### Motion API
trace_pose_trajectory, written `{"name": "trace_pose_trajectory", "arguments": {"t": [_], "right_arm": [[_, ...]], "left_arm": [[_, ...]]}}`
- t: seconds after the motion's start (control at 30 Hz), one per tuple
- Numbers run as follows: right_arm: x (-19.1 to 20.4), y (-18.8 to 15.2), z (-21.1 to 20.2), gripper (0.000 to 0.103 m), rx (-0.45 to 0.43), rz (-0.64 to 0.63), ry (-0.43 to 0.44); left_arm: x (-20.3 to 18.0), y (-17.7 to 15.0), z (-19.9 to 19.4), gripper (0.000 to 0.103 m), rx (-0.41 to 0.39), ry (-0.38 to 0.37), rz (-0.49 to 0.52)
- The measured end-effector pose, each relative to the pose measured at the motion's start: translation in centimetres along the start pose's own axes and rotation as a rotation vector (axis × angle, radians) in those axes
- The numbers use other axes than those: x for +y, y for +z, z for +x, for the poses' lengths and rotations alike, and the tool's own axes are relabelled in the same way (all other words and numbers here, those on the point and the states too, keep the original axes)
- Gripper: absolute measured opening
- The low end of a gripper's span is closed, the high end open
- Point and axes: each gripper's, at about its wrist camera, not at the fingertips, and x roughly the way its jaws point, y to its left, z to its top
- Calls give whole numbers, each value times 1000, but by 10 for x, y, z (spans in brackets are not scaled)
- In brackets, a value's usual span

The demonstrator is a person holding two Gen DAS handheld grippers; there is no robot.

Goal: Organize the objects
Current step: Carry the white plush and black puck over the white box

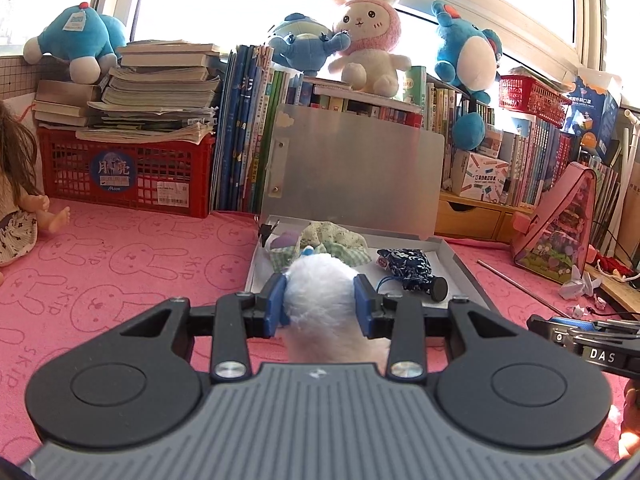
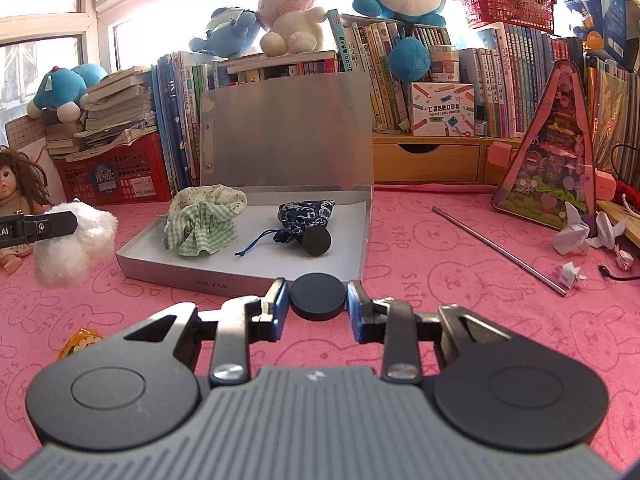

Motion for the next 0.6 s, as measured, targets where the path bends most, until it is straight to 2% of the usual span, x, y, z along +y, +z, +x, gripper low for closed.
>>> {"name": "trace_pose_trajectory", "arguments": {"t": [0.33,0.6], "right_arm": [[-11,27,50,36,60,50,6],[-17,45,103,36,167,121,49]], "left_arm": [[2,22,69,42,88,-1,-17],[4,26,121,42,178,19,-27]]}}
